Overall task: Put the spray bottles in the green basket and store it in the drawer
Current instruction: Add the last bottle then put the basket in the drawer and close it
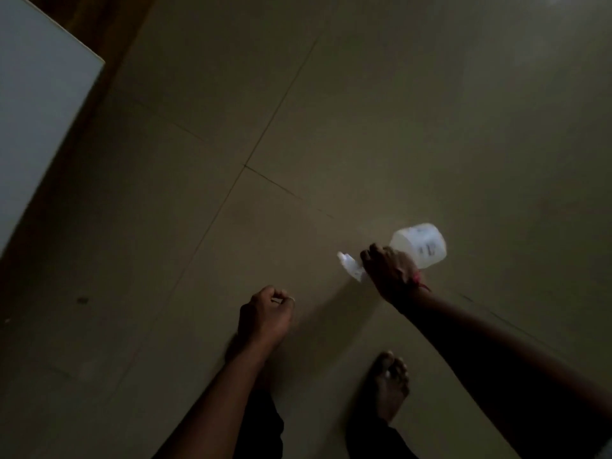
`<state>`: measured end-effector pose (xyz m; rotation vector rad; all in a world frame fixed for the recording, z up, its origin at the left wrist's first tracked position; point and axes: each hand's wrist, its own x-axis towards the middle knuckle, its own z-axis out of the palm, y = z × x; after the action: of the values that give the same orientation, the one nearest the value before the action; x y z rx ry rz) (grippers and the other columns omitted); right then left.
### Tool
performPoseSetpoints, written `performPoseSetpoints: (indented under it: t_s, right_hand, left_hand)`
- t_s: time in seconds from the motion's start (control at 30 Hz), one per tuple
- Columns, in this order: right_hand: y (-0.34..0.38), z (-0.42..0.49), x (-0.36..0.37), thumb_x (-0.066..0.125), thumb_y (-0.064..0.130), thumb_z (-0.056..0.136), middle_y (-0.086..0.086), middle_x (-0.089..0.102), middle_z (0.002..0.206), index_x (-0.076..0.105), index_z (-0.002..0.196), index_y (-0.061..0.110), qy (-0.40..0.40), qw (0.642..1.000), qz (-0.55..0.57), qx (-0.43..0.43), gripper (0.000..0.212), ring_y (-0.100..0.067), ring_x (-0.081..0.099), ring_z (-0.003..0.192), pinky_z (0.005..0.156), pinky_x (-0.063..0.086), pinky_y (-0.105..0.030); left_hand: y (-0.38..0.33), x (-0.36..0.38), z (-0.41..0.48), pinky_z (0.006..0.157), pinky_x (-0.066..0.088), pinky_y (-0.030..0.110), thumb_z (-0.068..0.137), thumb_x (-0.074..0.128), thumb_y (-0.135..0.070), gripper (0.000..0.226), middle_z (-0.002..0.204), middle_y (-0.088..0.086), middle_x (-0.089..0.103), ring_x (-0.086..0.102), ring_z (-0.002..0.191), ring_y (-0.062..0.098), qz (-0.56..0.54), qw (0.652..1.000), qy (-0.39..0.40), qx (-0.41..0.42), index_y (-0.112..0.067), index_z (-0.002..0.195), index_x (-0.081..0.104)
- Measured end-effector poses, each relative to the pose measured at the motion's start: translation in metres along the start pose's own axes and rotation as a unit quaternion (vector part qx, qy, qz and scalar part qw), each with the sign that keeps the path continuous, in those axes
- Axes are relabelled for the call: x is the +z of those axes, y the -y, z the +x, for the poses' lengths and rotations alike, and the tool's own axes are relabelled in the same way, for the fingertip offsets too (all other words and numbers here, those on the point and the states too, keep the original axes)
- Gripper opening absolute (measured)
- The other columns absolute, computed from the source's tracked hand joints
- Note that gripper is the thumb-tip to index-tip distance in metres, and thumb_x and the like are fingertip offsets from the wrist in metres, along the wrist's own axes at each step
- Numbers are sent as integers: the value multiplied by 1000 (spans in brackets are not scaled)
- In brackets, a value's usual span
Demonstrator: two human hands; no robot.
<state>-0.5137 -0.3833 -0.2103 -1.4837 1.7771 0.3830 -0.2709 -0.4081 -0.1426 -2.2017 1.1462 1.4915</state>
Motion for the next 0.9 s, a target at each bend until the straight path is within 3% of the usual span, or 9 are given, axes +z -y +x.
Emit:
performPoseSetpoints:
  t_s: [0.03, 0.1, 0.23, 0.37, 0.5, 0.6, 0.73, 0.9]
  right_hand:
    - [9, -15, -24, 49, 23, 91, -14, 64, 101, 59, 103, 9, -17, 999, -27, 26, 20, -34, 65, 87, 59, 38, -33]
    - [33, -49, -64, 55, 24, 86, -4, 70, 96, 62, 98, 20, -46, 998, -6, 40, 15, -27, 66, 83, 60, 40, -31]
    - [58, -96, -107, 70, 37, 79, 7, 70, 94, 66, 104, 24, -31, 969, 215, 115, 28, -15, 64, 78, 62, 46, -25]
    - [100, -153, -167, 72, 35, 80, 6, 69, 101, 66, 110, 19, -69, 922, 362, 115, 35, -10, 64, 86, 73, 49, -24]
    - [152, -209, -221, 74, 26, 79, 3, 70, 108, 66, 111, 17, -94, 837, 521, 138, 35, -14, 65, 98, 80, 53, -30]
    - [197, -252, -261, 74, 17, 80, -2, 71, 104, 69, 103, 16, -134, 785, 589, 136, 24, -19, 66, 95, 82, 56, -40]
    - [257, -310, -306, 70, 7, 81, 2, 70, 100, 70, 94, 21, -175, 743, 636, 111, 19, -20, 63, 93, 77, 56, -41]
    - [312, -374, -342, 68, 4, 82, -3, 65, 113, 67, 100, 19, -172, 710, 679, 70, 23, -25, 59, 109, 88, 55, -52]
  left_hand:
    - [-4, -6, -9, 84, 56, 36, 81, 61, -34, 11, 89, 1, 75, 70, 91, 27, -3, 1000, 0, 4, -26, 73, 61]
    - [-11, -19, -30, 82, 55, 33, 81, 61, -34, 10, 87, 1, 75, 70, 90, 26, -7, 1000, -2, 14, -26, 76, 62]
    - [-29, -54, -73, 83, 55, 33, 81, 63, -32, 13, 86, 1, 76, 71, 88, 25, -37, 999, -5, 28, -26, 70, 59]
    - [-50, -102, -123, 81, 57, 36, 80, 62, -33, 12, 86, 0, 75, 70, 86, 25, -64, 997, -14, 50, -27, 70, 60]
    - [-60, -153, -170, 79, 59, 38, 78, 60, -35, 12, 85, 1, 75, 70, 85, 26, -101, 993, -32, 59, -24, 73, 63]
    - [-62, -195, -207, 82, 57, 37, 78, 60, -35, 12, 88, 1, 75, 70, 87, 25, -112, 991, -37, 69, -24, 76, 64]
    - [-48, -249, -261, 81, 57, 35, 80, 61, -34, 11, 86, 0, 74, 70, 85, 23, -123, 989, -38, 77, -24, 78, 64]
    - [-13, -303, -319, 79, 57, 35, 84, 56, -37, 16, 89, -1, 72, 68, 86, 21, -150, 984, -49, 84, -25, 85, 66]
